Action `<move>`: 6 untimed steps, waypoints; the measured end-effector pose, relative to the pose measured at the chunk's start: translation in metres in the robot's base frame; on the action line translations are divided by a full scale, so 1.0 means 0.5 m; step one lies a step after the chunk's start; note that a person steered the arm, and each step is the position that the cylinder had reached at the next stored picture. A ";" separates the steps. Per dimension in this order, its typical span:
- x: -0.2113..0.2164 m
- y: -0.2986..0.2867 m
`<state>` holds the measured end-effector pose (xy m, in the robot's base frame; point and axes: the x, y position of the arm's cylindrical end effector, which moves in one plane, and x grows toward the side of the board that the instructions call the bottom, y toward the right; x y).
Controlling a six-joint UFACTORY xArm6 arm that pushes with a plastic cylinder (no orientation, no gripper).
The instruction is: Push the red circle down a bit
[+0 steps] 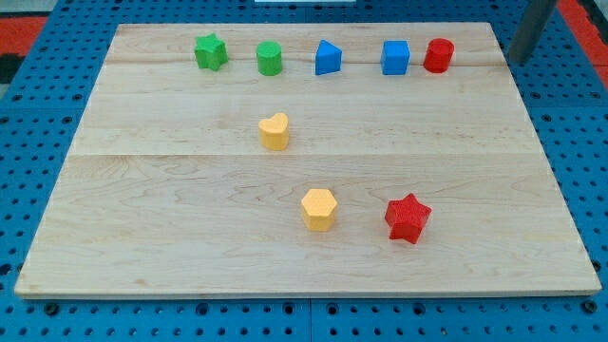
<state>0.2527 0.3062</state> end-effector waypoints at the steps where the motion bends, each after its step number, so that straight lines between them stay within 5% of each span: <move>1: -0.087 -0.004; 2: -0.115 -0.098; 4: 0.027 -0.118; 6: -0.034 -0.155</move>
<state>0.2356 0.2286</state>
